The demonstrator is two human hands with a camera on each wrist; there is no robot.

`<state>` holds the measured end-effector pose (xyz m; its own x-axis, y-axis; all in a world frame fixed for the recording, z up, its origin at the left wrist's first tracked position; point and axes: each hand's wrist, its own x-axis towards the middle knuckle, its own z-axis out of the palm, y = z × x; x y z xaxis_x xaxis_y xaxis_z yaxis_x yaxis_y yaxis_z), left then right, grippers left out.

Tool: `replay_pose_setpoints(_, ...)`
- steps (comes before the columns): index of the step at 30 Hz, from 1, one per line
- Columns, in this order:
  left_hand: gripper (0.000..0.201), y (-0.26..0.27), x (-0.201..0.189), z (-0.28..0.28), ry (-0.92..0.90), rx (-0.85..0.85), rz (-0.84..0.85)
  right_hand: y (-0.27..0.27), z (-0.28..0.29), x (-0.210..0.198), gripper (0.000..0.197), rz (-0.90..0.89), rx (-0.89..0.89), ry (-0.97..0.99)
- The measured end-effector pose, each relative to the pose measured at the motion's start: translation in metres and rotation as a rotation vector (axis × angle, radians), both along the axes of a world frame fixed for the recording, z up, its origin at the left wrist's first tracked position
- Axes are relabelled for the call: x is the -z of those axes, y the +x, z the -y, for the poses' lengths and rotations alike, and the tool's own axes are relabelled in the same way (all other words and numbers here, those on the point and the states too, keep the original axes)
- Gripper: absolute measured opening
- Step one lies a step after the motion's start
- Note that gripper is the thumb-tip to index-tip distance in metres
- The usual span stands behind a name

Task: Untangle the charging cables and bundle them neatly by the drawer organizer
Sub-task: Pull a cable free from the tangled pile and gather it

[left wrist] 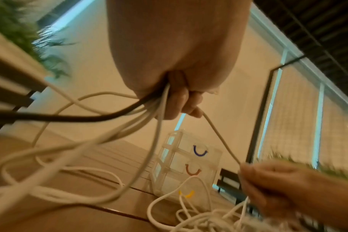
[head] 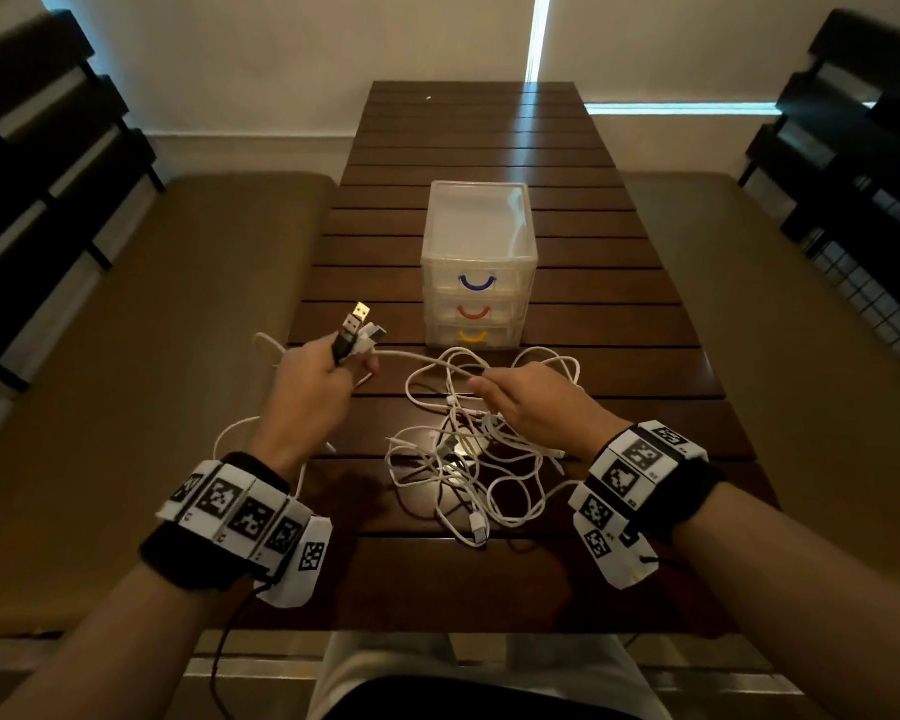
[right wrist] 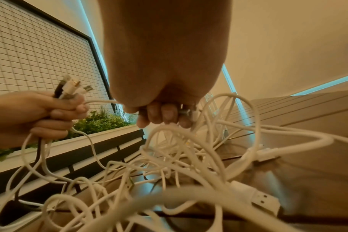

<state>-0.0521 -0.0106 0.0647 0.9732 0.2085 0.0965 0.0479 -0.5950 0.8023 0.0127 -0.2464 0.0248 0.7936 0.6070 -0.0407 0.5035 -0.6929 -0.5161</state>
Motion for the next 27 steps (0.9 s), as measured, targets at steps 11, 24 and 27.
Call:
replay_pose_setpoints(11, 0.022, -0.005, 0.005, 0.02, 0.382, 0.249, -0.13, -0.01, -0.05, -0.024, 0.03, 0.136, -0.101, -0.137)
replay_pose_setpoints(24, 0.025, -0.01, 0.016, -0.114, 0.592, -0.16, -0.242, -0.015, -0.107, -0.002, 0.036, 0.08, -0.147, -0.09)
replay_pose_setpoints(27, 0.017, -0.014, 0.019, -0.142, 0.633, -0.226, -0.29, -0.014, -0.116, 0.003, 0.035, 0.059, -0.171, -0.149)
